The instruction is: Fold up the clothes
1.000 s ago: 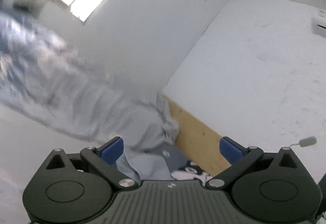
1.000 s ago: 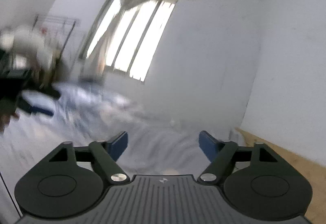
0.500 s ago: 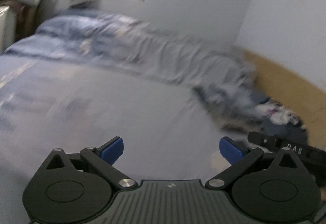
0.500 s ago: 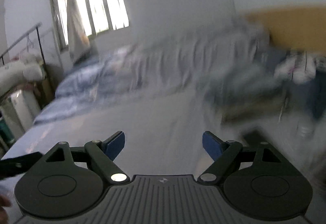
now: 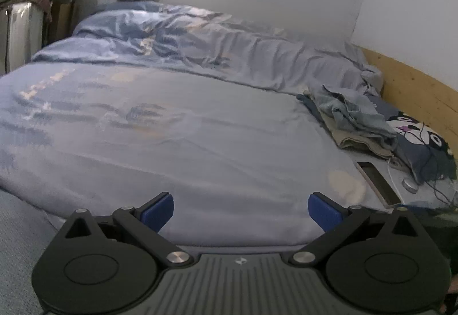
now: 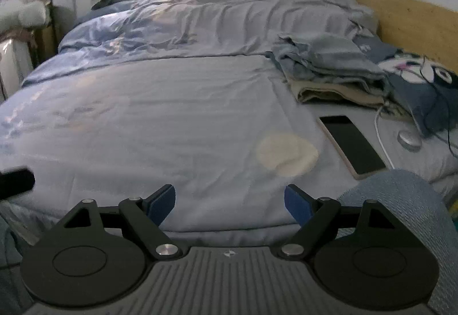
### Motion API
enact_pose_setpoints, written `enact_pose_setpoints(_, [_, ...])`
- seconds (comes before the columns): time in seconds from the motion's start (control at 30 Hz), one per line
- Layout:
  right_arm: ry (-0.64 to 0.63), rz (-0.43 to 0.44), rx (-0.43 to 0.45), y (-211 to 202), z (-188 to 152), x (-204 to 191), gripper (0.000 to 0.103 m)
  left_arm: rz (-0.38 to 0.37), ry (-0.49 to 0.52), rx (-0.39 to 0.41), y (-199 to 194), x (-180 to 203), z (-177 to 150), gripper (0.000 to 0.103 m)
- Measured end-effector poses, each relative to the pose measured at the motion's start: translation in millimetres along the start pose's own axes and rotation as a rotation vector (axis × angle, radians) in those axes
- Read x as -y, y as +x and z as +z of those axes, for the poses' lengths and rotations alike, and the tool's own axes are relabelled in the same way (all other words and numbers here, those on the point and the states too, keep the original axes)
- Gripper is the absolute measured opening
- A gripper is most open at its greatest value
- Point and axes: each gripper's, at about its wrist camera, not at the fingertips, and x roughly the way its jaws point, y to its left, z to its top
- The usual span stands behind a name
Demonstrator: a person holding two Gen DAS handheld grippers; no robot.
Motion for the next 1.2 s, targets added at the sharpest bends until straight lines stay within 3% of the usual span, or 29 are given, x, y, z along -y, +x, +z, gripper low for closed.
enact_pose_setpoints(0.13, [-0.039,0.009,-0.041,10,-6,-11,0.085,0.0,-0.014,-0.07,14,-2,-2,0.103])
enact_pose_setpoints(0.33, [-0.039,-0.004,-0.07,16,-13,-12,0.085,0.071,-0.039,-0.19,39,-6,-4,0.103])
enact_pose_setpoints(0.5, [0.007,-0.019,-0.103,20,-18,-6,0.085,0.131,0.033,-0.268,52,6,-8,0.103])
enact_pose_setpoints(0.7, [0.031,0.01,-0.11,15,-24,-3,0.085,0.154,0.106,-0.298,56,17,-13,0.103])
enact_pose_setpoints(1.2, [0.065,0.061,-0.129,17,-26,0,0.085,0.208,0.17,-0.359,58,20,-19,0.103])
